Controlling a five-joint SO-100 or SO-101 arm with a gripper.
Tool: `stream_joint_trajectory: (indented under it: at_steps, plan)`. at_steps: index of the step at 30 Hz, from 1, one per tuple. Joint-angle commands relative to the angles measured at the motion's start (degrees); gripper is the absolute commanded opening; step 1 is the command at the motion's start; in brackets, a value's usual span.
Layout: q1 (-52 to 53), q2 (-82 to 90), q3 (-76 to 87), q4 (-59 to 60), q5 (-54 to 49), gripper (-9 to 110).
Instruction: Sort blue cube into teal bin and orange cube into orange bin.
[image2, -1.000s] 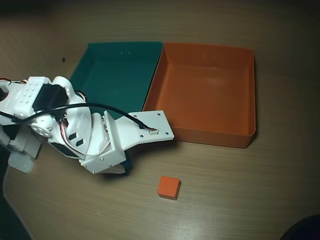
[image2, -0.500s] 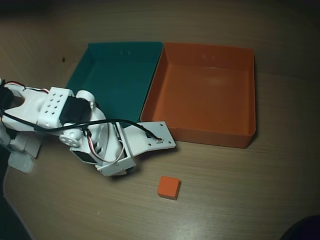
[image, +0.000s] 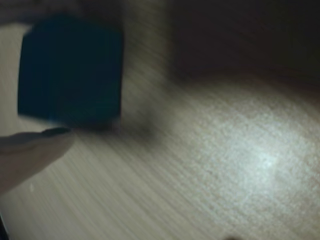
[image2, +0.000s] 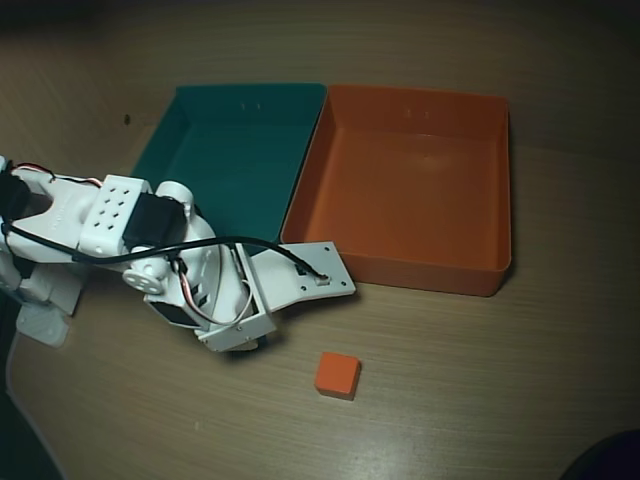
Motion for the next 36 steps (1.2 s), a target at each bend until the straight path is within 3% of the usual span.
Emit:
stream_joint_trajectory:
  at_steps: [1, 3, 15, 36]
  plan:
    - [0.35, 0.88, -2.11, 0.09, 0.70, -2]
    - [0.35, 0.88, -2.11, 0.09, 0.70, -8]
    - [0.79, 2.29, -3.16, 0.88, 0.88, -6]
    - [0.70, 27.86, -2.29, 0.97, 0.97, -6]
